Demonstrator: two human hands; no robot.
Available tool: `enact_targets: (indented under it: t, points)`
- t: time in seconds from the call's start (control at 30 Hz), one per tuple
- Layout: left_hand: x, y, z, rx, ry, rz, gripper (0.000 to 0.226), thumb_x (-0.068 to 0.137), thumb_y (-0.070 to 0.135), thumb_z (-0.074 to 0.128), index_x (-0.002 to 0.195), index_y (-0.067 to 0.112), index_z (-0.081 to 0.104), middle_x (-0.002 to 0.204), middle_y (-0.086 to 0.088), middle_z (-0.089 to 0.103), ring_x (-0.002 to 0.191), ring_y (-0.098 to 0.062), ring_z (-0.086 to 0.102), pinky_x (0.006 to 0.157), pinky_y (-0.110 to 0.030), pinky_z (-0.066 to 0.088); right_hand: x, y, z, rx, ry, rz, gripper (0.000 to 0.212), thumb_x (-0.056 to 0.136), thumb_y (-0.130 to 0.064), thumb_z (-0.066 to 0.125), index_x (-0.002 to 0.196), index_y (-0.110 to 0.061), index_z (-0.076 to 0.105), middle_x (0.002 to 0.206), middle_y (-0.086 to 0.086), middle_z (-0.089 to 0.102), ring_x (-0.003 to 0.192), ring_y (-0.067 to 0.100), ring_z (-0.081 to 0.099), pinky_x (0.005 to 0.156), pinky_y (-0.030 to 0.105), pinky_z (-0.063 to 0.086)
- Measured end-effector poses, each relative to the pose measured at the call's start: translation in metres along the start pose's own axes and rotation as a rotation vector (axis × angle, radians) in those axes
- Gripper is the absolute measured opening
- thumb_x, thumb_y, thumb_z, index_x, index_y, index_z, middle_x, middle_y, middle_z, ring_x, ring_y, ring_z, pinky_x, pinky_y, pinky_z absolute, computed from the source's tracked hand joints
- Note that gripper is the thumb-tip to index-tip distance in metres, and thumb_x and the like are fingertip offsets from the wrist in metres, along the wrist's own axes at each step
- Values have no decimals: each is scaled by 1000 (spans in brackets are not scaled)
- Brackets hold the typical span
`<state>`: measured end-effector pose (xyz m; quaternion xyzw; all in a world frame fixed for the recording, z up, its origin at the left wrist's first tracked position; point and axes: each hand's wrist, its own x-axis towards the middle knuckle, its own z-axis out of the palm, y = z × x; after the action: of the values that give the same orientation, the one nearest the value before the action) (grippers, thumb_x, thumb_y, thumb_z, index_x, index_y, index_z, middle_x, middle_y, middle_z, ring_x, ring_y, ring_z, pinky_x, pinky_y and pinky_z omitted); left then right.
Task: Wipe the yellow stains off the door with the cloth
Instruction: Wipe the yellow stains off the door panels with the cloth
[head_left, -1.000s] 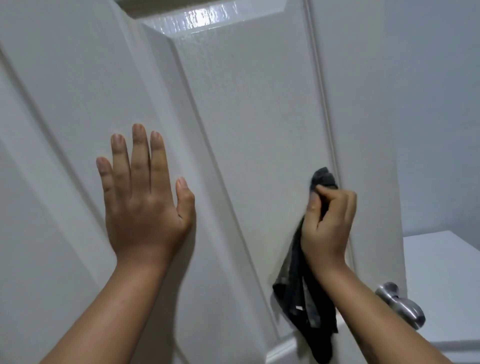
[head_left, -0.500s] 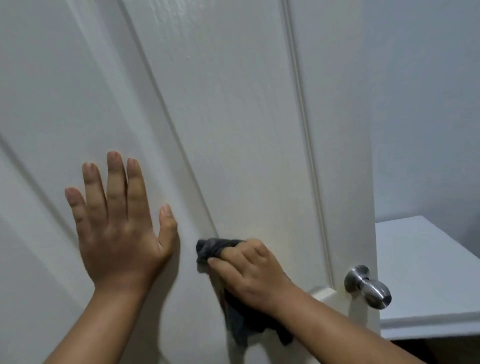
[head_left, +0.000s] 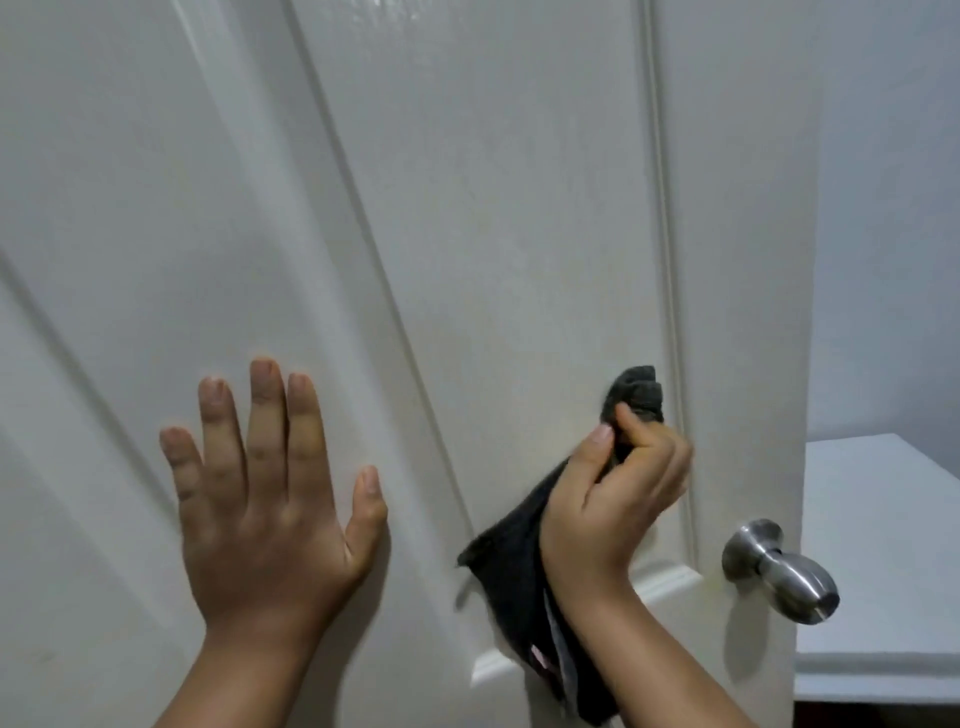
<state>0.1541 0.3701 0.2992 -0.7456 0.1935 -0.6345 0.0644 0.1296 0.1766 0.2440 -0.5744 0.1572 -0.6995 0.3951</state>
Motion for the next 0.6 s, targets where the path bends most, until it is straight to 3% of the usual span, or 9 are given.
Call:
enact_targets:
  t: [0.03, 0.13, 0.17, 0.2, 0.3, 0.33, 0.5, 0.53, 0.6]
  points:
    - [-7, 2, 2, 8, -6, 9, 74, 96, 41, 39, 154, 3, 17, 161, -17, 15, 147, -43, 14, 119, -61, 10, -12, -4, 0, -32, -47, -103, 23, 90, -14, 47, 112, -11, 50, 101, 10, 51, 93, 25, 47, 87, 27, 32]
    - [-24, 6, 5, 11, -20, 26, 75, 95, 42, 41, 154, 2, 18, 161, -18, 16, 147, -44, 13, 119, -62, 9, -49, 14, -13, -74, -422, -874, 21, 95, -20, 48, 115, -20, 54, 106, 0, 50, 83, 21, 50, 77, 35, 36]
    - [-28, 7, 6, 5, -16, 31, 76, 95, 43, 41, 154, 2, 18, 160, -18, 16, 147, -44, 14, 119, -61, 8, -43, 26, -18, -77, -440, -946, 20, 97, -22, 47, 116, -21, 54, 108, -2, 50, 84, 20, 51, 78, 35, 35]
    - [-31, 7, 7, 5, -10, 32, 75, 95, 43, 41, 154, 2, 18, 160, -19, 17, 146, -44, 14, 119, -60, 7, -35, 36, -21, -80, -393, -848, 19, 98, -24, 45, 115, -22, 53, 109, -3, 50, 86, 20, 51, 81, 35, 34]
    - [-38, 10, 8, 14, -11, 18, 75, 95, 42, 41, 154, 3, 18, 159, -19, 19, 145, -45, 15, 119, -60, 7, -16, 47, -19, -26, -42, -98, 19, 95, -17, 45, 113, -12, 49, 105, 6, 48, 96, 26, 47, 89, 42, 35]
    - [-40, 11, 8, 15, -15, 16, 75, 95, 42, 41, 154, 2, 18, 159, -19, 19, 144, -45, 15, 118, -60, 7, -24, 45, -18, -35, -4, -44, 19, 94, -15, 45, 113, -9, 49, 104, 10, 48, 96, 28, 46, 89, 44, 36]
    - [-56, 16, 9, 1, -50, 8, 76, 95, 43, 41, 155, 3, 15, 160, -18, 15, 145, -45, 14, 117, -63, 11, -79, 68, -36, -48, -444, -832, 15, 94, -20, 47, 108, -19, 53, 102, -1, 46, 83, 20, 46, 79, 35, 34]
    - [-59, 16, 9, 6, -52, 17, 77, 95, 44, 41, 155, 4, 15, 160, -18, 14, 145, -44, 14, 117, -63, 11, -73, 76, -38, -65, -419, -748, 16, 90, -18, 50, 105, -18, 54, 100, 0, 48, 83, 22, 47, 78, 35, 33]
    - [-66, 17, 11, 13, -56, 21, 77, 95, 45, 42, 155, 4, 15, 160, -18, 14, 145, -44, 13, 117, -62, 10, -65, 78, -37, -55, -212, -269, 17, 87, -13, 47, 101, -9, 55, 94, 12, 53, 85, 30, 49, 80, 38, 34]
